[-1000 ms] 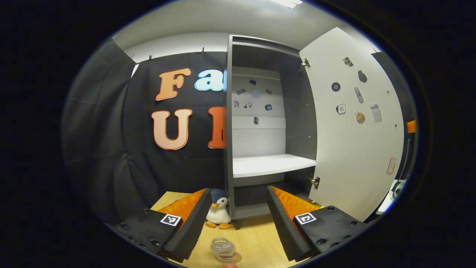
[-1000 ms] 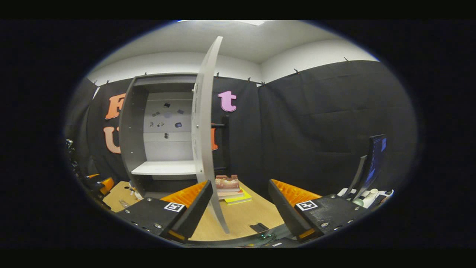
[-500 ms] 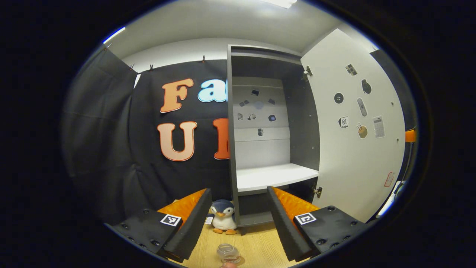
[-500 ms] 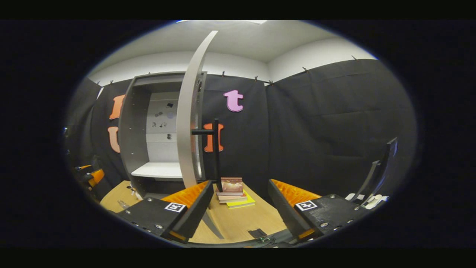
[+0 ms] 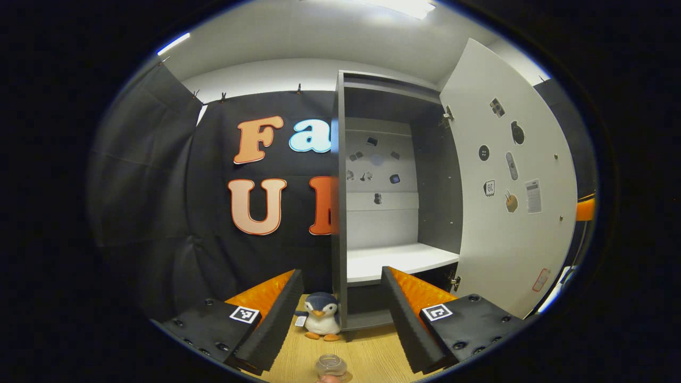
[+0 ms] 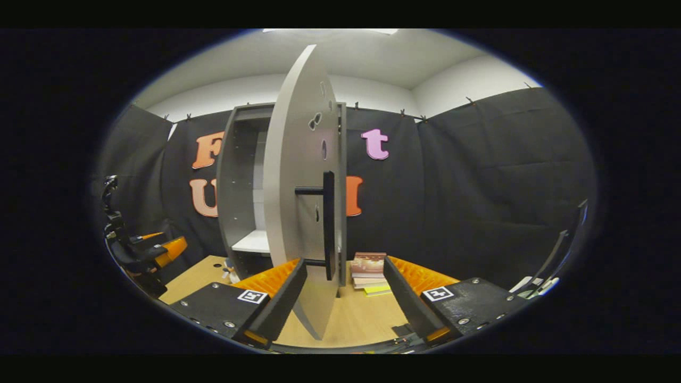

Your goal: Open the cabinet door with the right hand, grasp the bottle in the cabinet with the left hand and place it on the coaster, then close the cabinet door with the right hand.

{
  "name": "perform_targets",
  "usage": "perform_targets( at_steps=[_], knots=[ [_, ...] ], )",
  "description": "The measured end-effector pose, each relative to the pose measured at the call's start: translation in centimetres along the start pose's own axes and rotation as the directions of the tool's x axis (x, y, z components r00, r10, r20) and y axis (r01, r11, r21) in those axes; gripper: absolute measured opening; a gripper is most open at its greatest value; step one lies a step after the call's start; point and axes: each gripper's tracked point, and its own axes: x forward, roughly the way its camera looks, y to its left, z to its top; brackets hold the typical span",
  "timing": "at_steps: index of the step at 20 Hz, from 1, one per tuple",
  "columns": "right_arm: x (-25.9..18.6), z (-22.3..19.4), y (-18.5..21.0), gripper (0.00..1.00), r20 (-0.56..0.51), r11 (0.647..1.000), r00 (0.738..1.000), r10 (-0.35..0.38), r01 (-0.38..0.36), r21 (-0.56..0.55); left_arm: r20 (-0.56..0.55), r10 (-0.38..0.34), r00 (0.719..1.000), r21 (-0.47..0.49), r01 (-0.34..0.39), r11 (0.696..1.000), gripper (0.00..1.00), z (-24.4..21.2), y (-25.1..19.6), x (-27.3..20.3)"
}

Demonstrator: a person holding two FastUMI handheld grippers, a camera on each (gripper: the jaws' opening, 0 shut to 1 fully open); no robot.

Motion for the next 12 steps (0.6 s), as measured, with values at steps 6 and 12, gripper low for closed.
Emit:
perform_targets(
  at_steps=[6,12],
  knots=[
    [4.4,0.3,9.7,0.96,0.025,0.994,0.995,0.096,-0.097,0.057,0.018,-0.044,0.999,-0.009,0.045,0.999,0.95,0.3,2.9,1.9],
    [10.2,1.1,19.1,0.97,0.051,0.977,0.984,0.17,-0.175,0.124,0.042,-0.085,0.996,-0.004,0.085,0.996,0.95,0.9,6.2,3.7]
  ],
)
